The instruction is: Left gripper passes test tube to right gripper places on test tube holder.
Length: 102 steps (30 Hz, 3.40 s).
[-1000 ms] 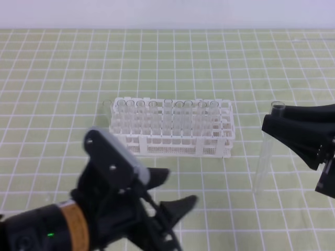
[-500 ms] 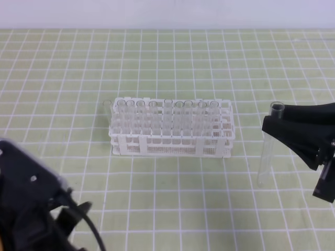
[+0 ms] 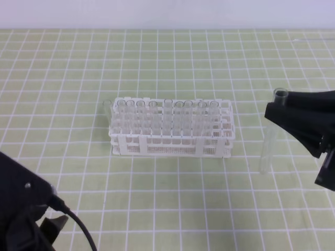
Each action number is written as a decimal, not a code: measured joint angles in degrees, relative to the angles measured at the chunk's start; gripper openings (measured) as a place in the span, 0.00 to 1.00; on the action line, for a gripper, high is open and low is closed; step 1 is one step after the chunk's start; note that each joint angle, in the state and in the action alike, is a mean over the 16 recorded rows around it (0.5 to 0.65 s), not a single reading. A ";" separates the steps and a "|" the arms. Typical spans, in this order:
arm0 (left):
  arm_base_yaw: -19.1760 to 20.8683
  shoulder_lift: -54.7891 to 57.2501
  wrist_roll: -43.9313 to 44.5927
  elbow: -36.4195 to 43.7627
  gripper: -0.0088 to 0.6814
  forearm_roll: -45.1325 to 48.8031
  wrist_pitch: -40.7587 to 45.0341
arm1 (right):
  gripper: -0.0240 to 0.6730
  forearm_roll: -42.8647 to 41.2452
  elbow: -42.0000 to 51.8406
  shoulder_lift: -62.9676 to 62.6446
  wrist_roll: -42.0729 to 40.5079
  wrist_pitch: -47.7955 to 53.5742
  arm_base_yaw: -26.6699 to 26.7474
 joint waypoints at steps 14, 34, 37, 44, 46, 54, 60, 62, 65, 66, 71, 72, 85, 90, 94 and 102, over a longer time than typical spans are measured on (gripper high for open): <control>0.01 0.02 -0.01 -0.01 0.39 0.07 0.11 | 0.18 0.01 -1.11 0.46 0.00 -1.83 0.00; 0.02 0.04 0.04 0.00 0.39 -0.01 0.02 | 0.18 -3.07 -10.94 4.24 -0.91 -13.90 1.89; 0.02 0.03 0.04 0.00 0.39 -0.04 -0.01 | 0.18 -5.62 -13.38 4.28 -0.30 -18.14 3.44; 0.02 0.04 0.04 0.00 0.39 -0.01 -0.02 | 0.18 -13.73 -16.38 4.41 8.38 -30.72 8.07; 0.03 0.05 0.03 0.00 0.39 0.03 -0.03 | 0.18 -16.38 -16.66 4.46 13.68 -34.67 9.54; 0.03 0.06 0.01 -0.02 0.39 0.15 -0.08 | 0.18 -29.95 -16.91 5.00 44.21 -52.20 17.73; 0.02 0.03 0.01 -0.01 0.39 0.07 -0.08 | 0.18 -39.94 -16.91 7.72 62.36 -65.98 26.39; 0.01 0.03 0.01 0.00 0.39 0.03 -0.07 | 0.18 -42.51 -16.91 9.16 65.85 -69.96 28.91; 0.01 0.03 0.02 0.00 0.39 -0.01 -0.05 | 0.18 -45.21 -16.91 11.58 68.55 -74.97 32.01; 0.01 0.03 0.02 0.00 0.39 0.03 -0.05 | 0.18 -45.90 -16.90 12.43 68.92 -76.24 32.81; 0.01 0.03 0.03 0.00 0.39 -0.01 -0.04 | 0.18 -50.82 -16.41 16.61 71.58 -80.08 34.85; 0.01 0.02 0.03 0.00 0.39 -0.01 -0.04 | 0.18 -52.03 -16.16 17.32 72.61 -80.60 34.91; 0.02 0.04 0.02 -0.01 0.39 0.11 -0.06 | 0.18 -66.72 -10.49 23.55 86.75 -90.58 34.86; 0.03 0.05 0.00 -0.02 0.39 0.19 -0.08 | 0.18 -68.48 -9.35 26.19 88.99 -94.97 34.86; 0.02 0.03 0.01 -0.01 0.39 0.12 -0.08 | 0.18 -70.14 -9.26 28.33 90.22 -97.12 34.86; 0.00 0.01 0.00 0.00 0.39 0.01 -0.08 | 0.18 -73.76 -9.26 31.44 94.07 -100.68 34.86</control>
